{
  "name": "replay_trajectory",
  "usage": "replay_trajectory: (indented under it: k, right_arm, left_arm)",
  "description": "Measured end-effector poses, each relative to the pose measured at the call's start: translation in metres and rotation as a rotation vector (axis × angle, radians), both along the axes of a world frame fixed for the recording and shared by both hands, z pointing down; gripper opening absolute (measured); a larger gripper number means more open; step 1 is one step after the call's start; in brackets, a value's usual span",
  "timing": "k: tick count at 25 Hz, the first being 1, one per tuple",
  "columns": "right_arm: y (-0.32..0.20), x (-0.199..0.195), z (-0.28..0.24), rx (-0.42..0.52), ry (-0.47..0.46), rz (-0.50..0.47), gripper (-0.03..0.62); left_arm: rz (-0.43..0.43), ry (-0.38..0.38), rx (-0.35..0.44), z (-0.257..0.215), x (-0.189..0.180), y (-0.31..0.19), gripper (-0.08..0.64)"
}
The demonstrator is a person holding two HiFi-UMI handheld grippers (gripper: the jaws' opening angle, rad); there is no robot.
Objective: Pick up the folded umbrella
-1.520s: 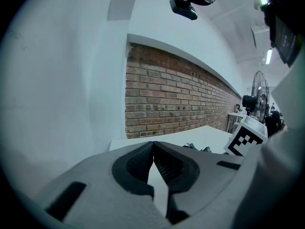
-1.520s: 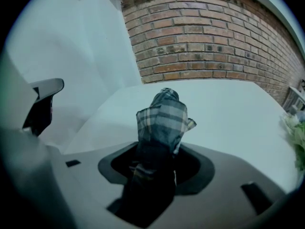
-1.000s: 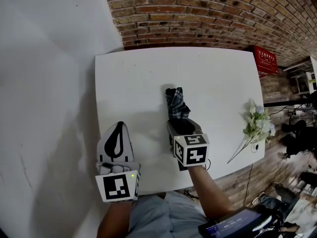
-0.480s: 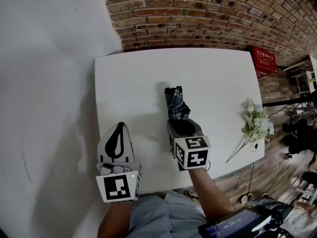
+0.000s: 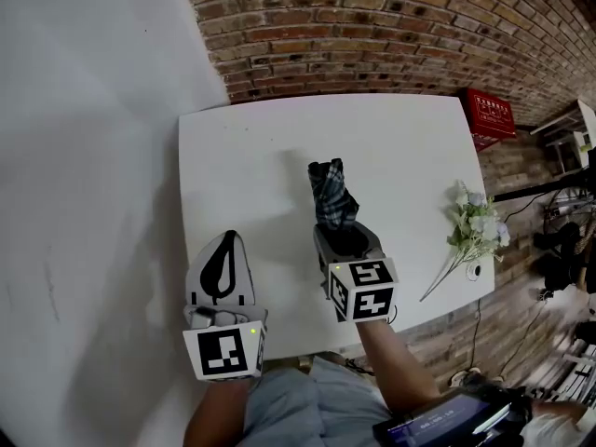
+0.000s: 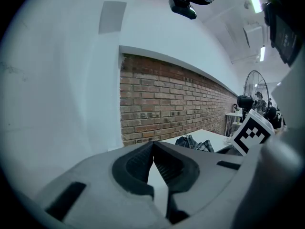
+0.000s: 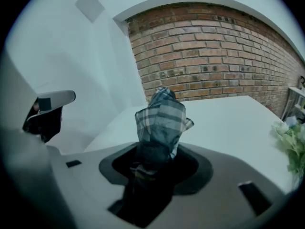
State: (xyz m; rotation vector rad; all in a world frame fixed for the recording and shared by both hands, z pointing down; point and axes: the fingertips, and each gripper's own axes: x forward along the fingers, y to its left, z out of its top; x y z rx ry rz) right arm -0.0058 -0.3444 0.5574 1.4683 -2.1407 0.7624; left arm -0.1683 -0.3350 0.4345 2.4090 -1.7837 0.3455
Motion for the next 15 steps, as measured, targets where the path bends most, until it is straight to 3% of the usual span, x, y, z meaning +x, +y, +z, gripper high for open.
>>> replay_trajectory:
  k: [15]
  right_arm:
    - [0.016, 0.016, -0.065, 0.148, -0.04, -0.003, 0.196]
  left_arm:
    - [0.021, -0.009, 0.084, -0.043, 0.026, 0.026, 0.006]
